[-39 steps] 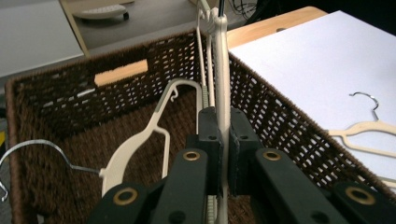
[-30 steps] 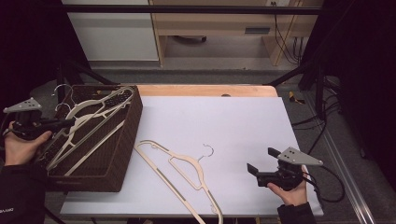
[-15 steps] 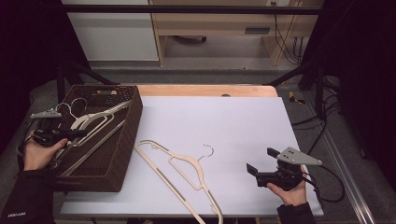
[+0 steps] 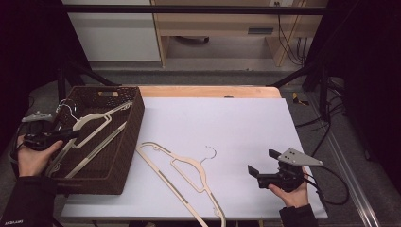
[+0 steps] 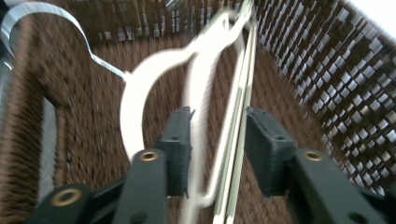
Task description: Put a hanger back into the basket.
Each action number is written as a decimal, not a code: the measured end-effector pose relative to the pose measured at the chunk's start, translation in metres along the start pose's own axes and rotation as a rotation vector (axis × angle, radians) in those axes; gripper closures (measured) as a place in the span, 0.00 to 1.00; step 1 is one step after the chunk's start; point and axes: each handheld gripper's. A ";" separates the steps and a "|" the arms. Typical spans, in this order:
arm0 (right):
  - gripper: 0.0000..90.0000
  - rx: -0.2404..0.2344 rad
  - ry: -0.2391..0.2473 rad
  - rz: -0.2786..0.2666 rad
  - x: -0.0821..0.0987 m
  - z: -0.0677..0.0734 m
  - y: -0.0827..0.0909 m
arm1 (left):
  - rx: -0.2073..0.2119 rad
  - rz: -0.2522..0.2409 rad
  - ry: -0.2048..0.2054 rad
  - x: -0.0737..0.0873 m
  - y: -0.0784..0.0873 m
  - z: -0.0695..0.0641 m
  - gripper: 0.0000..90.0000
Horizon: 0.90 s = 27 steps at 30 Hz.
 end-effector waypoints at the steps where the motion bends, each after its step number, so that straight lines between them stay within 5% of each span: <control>1: 0.05 -0.003 0.004 0.000 0.000 0.000 0.001 | 0.003 -0.021 -0.004 -0.001 0.003 -0.002 0.64; 7: 0.06 -0.001 -0.002 -0.007 -0.002 0.000 0.001 | 0.029 -0.130 -0.077 -0.009 0.021 -0.030 0.47; 14: 0.05 -0.007 0.000 -0.015 -0.005 0.001 0.001 | 0.136 -0.243 -0.134 -0.012 0.026 -0.077 0.32; 27: 0.05 -0.017 -0.009 -0.020 -0.004 0.004 -0.001 | 0.325 -0.276 -0.257 -0.001 0.007 -0.171 0.11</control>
Point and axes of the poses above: each handheld gripper's, and its own axes: y roughly backward along the jaws, x roughly out of its underside, z roughly to its left, and after that the axes turned 2 degrees about y, right-handed
